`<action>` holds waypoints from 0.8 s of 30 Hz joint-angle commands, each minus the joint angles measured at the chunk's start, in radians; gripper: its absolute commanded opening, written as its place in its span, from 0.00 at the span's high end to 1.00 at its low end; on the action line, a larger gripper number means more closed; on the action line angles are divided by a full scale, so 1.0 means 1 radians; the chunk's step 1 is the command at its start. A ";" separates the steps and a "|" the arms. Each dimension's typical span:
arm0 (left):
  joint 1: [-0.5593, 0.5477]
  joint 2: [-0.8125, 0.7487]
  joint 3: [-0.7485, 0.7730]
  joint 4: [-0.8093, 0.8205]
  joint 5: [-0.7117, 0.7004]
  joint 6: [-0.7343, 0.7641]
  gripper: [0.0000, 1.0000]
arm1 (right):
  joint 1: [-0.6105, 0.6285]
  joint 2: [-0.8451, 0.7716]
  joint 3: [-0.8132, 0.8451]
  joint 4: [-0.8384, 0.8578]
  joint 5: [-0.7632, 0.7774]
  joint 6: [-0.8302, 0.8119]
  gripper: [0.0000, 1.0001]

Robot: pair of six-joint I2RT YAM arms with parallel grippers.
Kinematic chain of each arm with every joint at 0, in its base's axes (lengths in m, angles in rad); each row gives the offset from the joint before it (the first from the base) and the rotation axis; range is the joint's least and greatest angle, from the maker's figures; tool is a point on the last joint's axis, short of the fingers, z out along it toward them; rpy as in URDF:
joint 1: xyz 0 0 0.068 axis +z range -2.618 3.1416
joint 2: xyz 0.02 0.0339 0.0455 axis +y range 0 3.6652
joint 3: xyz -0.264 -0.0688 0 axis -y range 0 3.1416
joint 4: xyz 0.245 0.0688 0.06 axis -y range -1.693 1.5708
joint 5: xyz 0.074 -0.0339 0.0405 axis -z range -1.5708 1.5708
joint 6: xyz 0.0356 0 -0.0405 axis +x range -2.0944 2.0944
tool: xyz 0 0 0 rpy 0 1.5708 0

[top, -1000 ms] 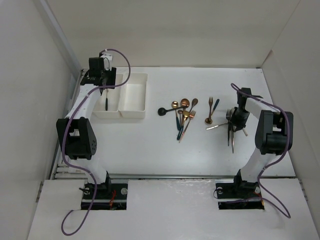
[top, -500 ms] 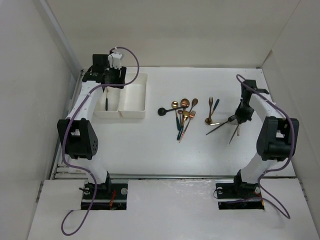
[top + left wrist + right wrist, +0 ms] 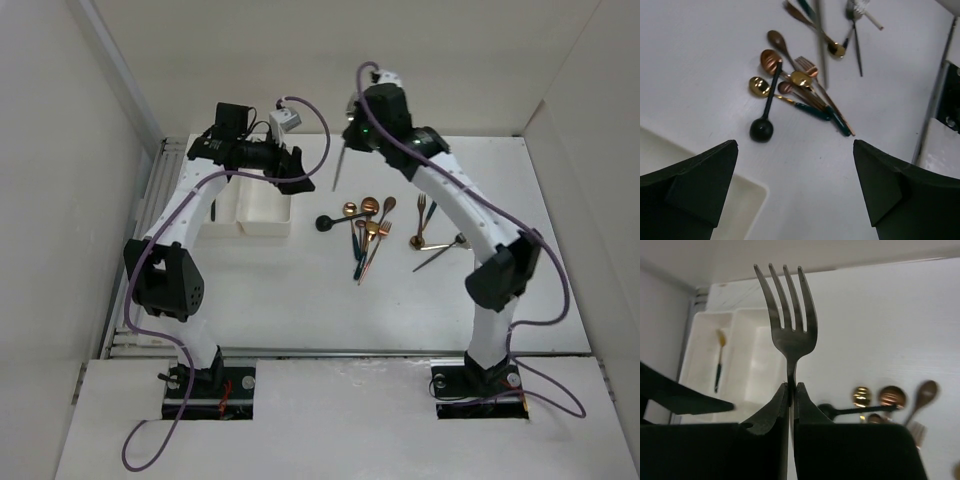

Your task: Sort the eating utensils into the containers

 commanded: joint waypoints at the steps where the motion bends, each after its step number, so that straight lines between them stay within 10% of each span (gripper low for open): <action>1: -0.021 -0.005 0.033 0.013 0.170 0.006 0.00 | 0.068 0.127 0.183 0.069 -0.156 0.022 1.00; 9: -0.050 -0.023 -0.069 0.157 0.026 -0.137 0.08 | 0.137 0.155 0.201 0.199 -0.342 0.032 1.00; 15: -0.040 -0.023 -0.080 0.192 -0.025 -0.184 0.63 | 0.147 0.104 0.071 0.256 -0.342 0.076 1.00; 17: -0.030 -0.023 -0.080 0.202 -0.034 -0.205 0.97 | 0.147 0.095 0.047 0.256 -0.353 0.087 1.00; 21: -0.001 -0.023 -0.080 0.211 -0.043 -0.235 1.00 | 0.147 0.095 0.047 0.256 -0.373 0.087 1.00; 23: 0.009 -0.023 -0.068 0.211 -0.081 -0.262 1.00 | 0.125 0.104 0.047 0.229 -0.397 0.087 0.78; 24: 0.020 -0.023 -0.057 0.211 -0.174 -0.278 1.00 | 0.113 0.104 0.047 0.218 -0.408 0.087 0.43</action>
